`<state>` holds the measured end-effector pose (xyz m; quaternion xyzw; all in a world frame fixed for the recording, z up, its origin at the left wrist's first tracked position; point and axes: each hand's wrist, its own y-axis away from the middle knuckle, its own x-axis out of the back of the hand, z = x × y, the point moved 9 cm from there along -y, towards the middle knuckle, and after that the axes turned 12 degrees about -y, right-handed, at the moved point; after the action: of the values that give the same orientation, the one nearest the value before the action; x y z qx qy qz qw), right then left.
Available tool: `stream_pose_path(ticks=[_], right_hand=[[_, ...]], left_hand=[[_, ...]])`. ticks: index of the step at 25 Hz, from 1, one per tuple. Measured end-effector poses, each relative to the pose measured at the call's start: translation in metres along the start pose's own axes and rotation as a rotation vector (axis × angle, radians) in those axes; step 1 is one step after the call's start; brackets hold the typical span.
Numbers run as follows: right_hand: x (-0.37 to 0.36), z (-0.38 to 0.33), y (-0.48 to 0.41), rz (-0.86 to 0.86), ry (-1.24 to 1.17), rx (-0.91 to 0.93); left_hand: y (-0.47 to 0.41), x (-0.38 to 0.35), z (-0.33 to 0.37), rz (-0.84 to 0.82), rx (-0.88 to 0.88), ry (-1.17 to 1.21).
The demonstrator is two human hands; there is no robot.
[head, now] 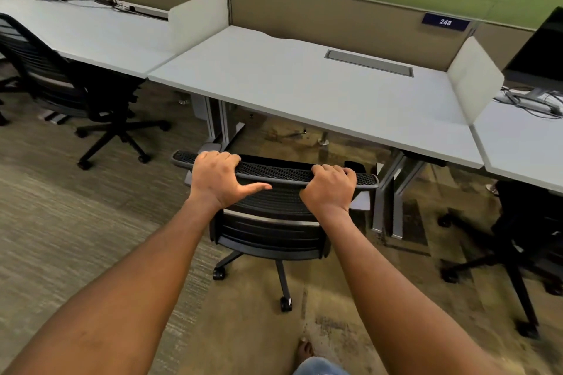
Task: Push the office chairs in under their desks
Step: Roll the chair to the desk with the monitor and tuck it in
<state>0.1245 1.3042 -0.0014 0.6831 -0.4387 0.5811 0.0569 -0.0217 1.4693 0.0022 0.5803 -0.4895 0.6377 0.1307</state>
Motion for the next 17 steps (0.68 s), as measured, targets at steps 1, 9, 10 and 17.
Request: stream_pose_path(ticks=[1, 9, 10, 17], right_hand=[[-0.002, -0.002, -0.002, 0.007, -0.006, -0.003], [-0.023, -0.003, -0.044, -0.005, 0.026, -0.023], [-0.026, -0.003, -0.049, -0.001, 0.024, -0.027], [-0.053, -0.001, -0.1, 0.001, 0.019, -0.043]], left_hand=[[-0.004, -0.002, -0.003, -0.004, -0.004, 0.002], [-0.051, -0.03, -0.013, -0.002, -0.022, 0.017], [-0.056, -0.034, -0.014, 0.004, -0.024, 0.023], [-0.108, -0.068, -0.026, 0.049, -0.037, 0.037]])
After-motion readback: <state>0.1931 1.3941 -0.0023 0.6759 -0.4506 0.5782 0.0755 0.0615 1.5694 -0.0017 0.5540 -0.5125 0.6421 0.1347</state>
